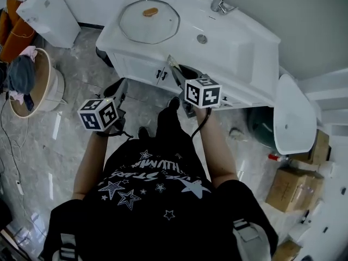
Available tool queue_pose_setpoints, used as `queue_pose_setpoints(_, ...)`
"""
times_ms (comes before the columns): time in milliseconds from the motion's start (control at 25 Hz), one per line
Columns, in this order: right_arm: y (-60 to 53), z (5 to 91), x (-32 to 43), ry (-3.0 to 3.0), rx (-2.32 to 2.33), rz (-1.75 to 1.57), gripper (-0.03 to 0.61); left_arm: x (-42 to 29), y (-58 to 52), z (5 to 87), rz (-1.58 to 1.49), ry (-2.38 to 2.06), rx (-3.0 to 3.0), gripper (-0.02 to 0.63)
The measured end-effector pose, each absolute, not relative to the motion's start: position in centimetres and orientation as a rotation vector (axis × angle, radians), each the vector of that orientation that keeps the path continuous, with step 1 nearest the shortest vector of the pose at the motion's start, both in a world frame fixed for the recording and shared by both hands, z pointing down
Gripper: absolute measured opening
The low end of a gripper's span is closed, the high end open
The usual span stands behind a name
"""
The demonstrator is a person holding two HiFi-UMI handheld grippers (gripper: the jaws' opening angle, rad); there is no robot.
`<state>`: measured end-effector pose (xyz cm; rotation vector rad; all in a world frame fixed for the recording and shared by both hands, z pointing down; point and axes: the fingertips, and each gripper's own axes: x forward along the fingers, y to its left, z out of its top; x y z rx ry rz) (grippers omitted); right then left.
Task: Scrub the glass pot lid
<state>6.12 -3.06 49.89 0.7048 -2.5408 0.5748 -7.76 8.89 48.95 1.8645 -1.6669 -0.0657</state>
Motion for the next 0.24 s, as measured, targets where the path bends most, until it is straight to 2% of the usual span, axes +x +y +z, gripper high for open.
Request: queue_pose_setpoints(240, -3.16, 50.23, 7.41, -2.542, 0.733, 0.596, 0.071, -7.2, 8.25, 48.71, -0.038, -1.685, 1.902, 0.008)
